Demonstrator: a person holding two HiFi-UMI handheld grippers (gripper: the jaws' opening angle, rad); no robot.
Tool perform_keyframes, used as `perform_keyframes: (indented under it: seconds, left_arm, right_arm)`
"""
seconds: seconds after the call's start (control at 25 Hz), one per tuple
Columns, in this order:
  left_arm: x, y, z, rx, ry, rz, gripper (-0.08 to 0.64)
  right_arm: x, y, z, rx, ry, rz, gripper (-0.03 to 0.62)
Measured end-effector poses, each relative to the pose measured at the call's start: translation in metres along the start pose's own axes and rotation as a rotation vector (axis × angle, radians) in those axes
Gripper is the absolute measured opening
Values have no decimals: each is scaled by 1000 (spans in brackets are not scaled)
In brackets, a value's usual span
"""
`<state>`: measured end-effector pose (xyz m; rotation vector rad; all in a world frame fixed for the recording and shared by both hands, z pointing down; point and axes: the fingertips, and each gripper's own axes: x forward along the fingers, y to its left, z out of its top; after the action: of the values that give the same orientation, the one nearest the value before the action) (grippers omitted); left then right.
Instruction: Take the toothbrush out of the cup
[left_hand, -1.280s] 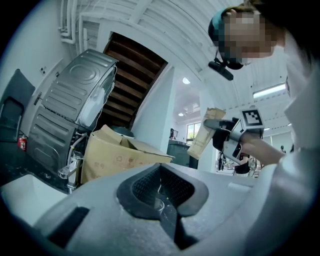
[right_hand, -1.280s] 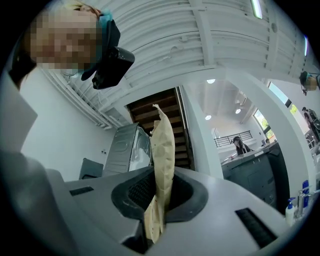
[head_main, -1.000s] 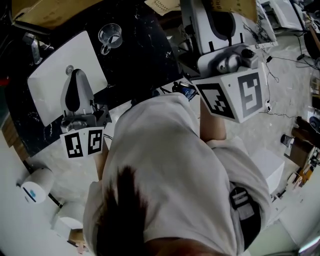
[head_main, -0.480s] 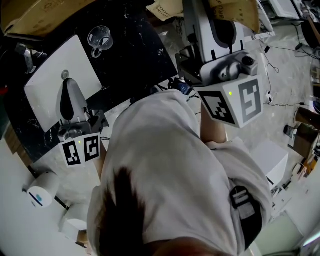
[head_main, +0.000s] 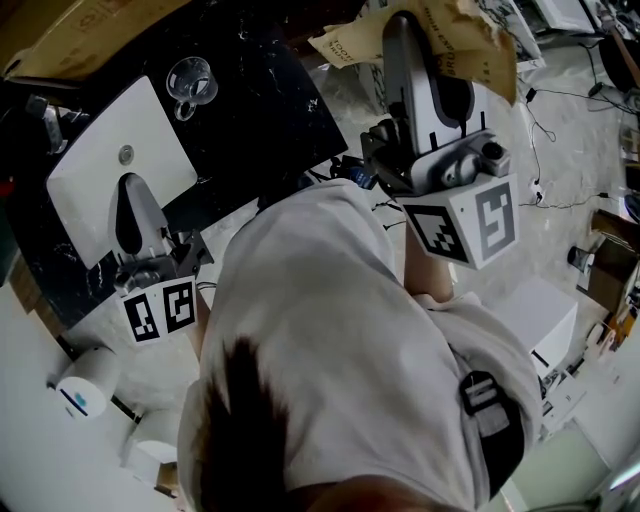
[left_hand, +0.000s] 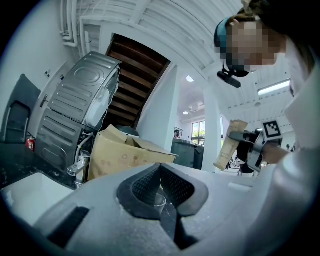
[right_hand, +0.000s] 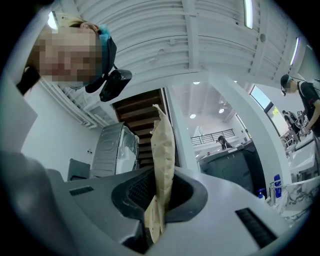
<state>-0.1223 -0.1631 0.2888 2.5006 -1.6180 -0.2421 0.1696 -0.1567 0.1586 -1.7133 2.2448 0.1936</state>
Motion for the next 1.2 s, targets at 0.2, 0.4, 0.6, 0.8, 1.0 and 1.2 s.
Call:
perform_keyframes:
  seconds: [0.2,0.4,0.6,0.8,1.0,1.2]
  left_arm:
    - [-5,5,-4,4,15,16,14]
    - [-11,9,-5,3,21,26,14]
    - [-15,12,-5,1,16,35,14]
    - [-18,13,-6,0,20,37,15]
    - [-19,15,-7,-3,21,40,14]
    - [-15,21,-12,-7,26,38,15]
  right_arm:
    - [-11,-4,-8,5,11,-15,37]
    - [-18,-3,-18,0,39,-21,37]
    - [-32,-7,-30,8,79,-47,37]
    - [-34,-6,-30,-18,100,-52,37]
    - [-39,-6,-38,-4,118,-64,37]
    - [-32,-2,-48,-3,129,-55,37]
